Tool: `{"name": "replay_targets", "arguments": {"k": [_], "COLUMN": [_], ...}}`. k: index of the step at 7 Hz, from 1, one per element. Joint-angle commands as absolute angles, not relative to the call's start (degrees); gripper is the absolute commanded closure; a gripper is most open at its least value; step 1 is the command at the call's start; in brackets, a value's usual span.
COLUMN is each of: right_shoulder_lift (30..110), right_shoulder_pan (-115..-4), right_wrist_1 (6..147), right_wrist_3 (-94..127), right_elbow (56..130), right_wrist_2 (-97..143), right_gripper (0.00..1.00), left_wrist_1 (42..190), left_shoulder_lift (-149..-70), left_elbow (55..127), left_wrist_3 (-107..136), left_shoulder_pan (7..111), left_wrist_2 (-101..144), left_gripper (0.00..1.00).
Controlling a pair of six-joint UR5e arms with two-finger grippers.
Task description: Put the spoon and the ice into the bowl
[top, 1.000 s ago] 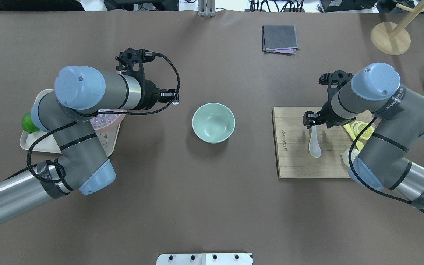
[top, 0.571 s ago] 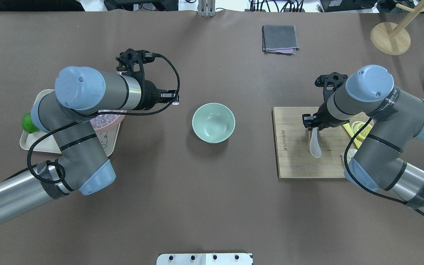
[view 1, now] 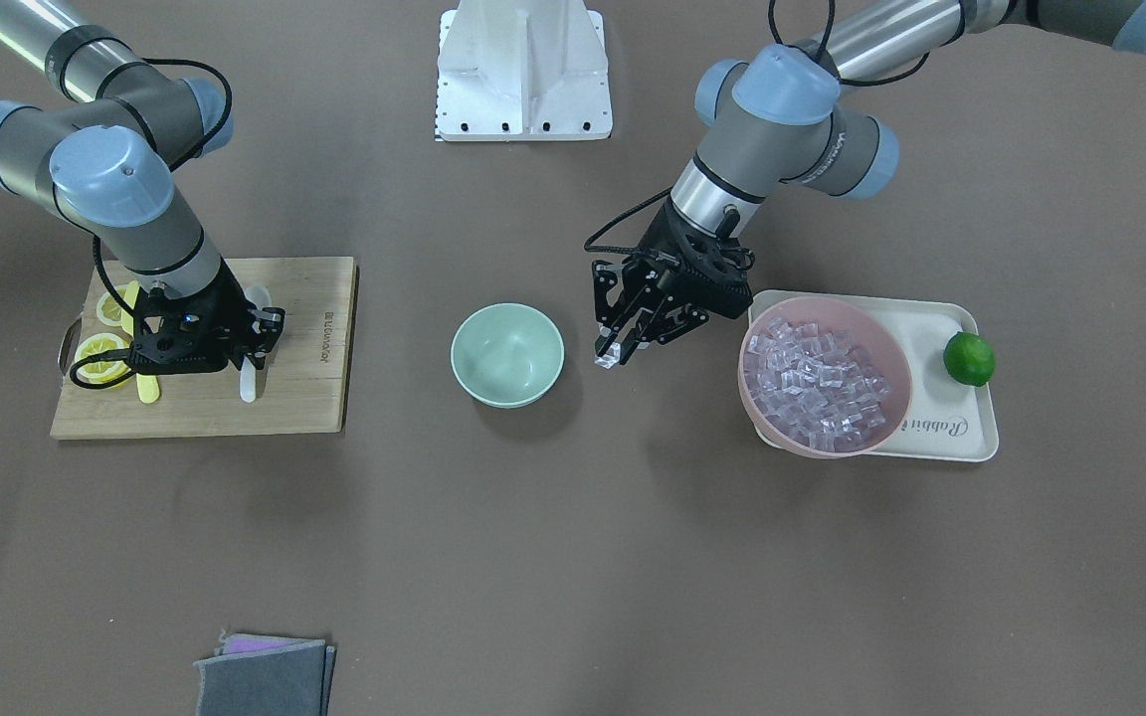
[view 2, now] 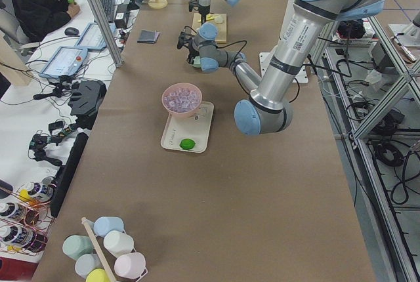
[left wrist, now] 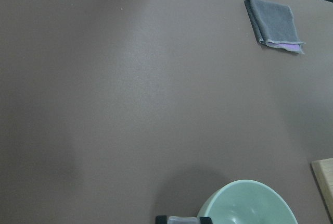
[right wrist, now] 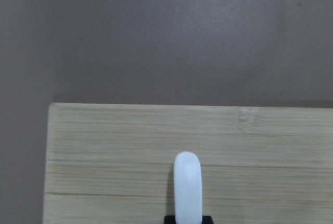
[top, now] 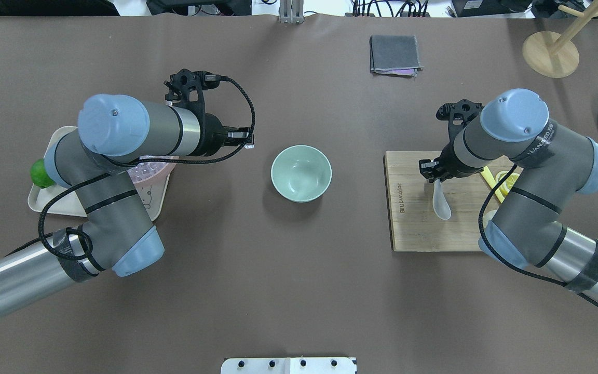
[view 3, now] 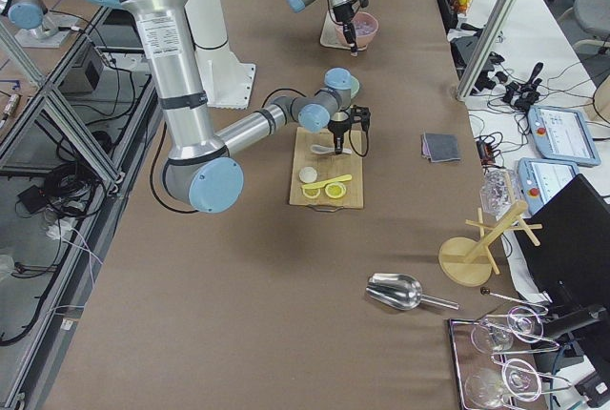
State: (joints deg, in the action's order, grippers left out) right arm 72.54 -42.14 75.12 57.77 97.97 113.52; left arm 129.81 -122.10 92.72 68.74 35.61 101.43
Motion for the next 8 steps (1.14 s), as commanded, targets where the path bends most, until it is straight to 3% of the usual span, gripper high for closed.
{"name": "replay_targets", "arguments": {"k": [1, 4, 6, 8], "right_shoulder_lift": [70.4, 68.4, 67.6, 65.6], "right_shoulder_pan": [-44.6, -45.8, -45.8, -44.7], "right_wrist_1": [75.8, 75.8, 75.8, 75.8], "right_wrist_3": [58.3, 59.5, 60.7, 62.9], "right_elbow": [99.6, 100.2, 100.2, 100.1], "right_wrist_2": [117.5, 118.5, 118.5, 118.5], "right_gripper": [1.0, 1.0, 1.0, 1.0], "left_wrist_1": [129.7, 129.5, 129.7, 129.7], "left_shoulder_lift": [-122.9, -126.4, -130.1, -130.2], "left_elbow": [92.7, 92.1, 86.6, 85.9], "left_wrist_3": [69.1, 69.2, 68.7, 68.8], "left_shoulder_pan": [33.7, 27.9, 28.0, 28.2], "left_wrist_2": [101.0, 94.0, 91.0, 89.8], "left_gripper": [1.0, 1.0, 1.0, 1.0]}}
